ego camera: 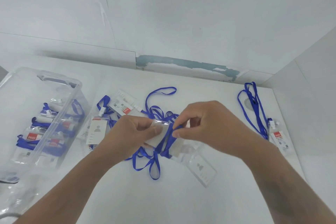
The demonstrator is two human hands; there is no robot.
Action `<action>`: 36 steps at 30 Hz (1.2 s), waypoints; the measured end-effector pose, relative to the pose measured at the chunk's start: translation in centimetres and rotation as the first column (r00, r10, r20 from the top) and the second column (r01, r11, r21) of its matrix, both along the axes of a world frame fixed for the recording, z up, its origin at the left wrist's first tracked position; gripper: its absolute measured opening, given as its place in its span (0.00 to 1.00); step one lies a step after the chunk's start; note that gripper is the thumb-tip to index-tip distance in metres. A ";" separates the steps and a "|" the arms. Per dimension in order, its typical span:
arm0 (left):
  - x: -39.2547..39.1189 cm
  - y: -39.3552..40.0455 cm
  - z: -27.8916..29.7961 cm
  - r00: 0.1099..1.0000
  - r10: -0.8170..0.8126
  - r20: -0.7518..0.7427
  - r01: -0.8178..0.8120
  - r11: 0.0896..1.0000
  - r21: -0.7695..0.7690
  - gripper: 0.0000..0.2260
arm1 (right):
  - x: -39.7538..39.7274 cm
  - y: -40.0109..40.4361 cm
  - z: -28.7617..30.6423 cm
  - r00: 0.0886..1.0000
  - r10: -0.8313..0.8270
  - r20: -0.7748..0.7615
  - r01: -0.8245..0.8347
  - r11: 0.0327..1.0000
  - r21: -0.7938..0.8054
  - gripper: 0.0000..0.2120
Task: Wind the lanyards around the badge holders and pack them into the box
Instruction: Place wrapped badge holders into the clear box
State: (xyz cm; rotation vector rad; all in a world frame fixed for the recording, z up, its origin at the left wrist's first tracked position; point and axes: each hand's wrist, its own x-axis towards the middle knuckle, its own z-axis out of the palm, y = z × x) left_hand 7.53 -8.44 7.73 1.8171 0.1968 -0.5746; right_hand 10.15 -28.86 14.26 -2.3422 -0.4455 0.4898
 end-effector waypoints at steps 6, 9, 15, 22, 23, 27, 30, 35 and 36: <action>-0.4 1.4 0.6 0.992 -0.001 -0.126 -0.042 0.940 -0.338 0.09 | 2.1 -0.5 -2.3 0.908 0.000 -0.419 0.202 0.876 0.438 0.08; -0.8 1.8 0.8 0.979 -0.019 -0.201 -0.085 0.865 -0.495 0.11 | 1.5 0.5 -5.0 0.757 0.068 -0.650 0.460 0.650 0.605 0.08; -1.7 2.0 0.2 0.940 0.133 -0.314 -0.293 0.786 -0.545 0.11 | -1.3 4.1 -7.2 0.613 0.311 -0.726 0.644 0.337 0.687 0.10; -3.3 2.8 0.3 0.877 0.252 -0.409 -0.443 0.753 -0.487 0.09 | -3.0 5.2 -11.2 0.414 0.066 -0.908 0.907 0.054 0.418 0.24; -3.4 3.1 0.4 0.865 0.261 -0.428 -0.464 0.740 -0.488 0.09 | -3.0 6.2 -11.2 0.429 0.028 -0.903 0.902 0.040 0.429 0.24; -3.8 4.2 1.0 0.821 0.282 -0.497 -0.535 0.684 -0.496 0.07 | -3.2 8.7 -10.5 0.506 0.015 -0.863 0.862 0.025 0.506 0.18; -4.1 5.1 1.4 0.795 0.282 -0.538 -0.572 0.646 -0.506 0.07 | -4.0 10.1 -8.9 0.573 0.096 -0.814 0.820 -0.047 0.571 0.09; -4.9 6.6 2.0 0.813 0.279 -0.511 -0.549 0.661 -0.512 0.10 | -5.2 12.2 -7.7 0.591 -0.005 -0.806 0.806 -0.010 0.591 0.22; -5.0 7.0 2.1 0.819 0.285 -0.497 -0.541 0.670 -0.507 0.09 | -5.4 12.3 -8.2 0.585 -0.019 -0.811 0.811 -0.008 0.585 0.13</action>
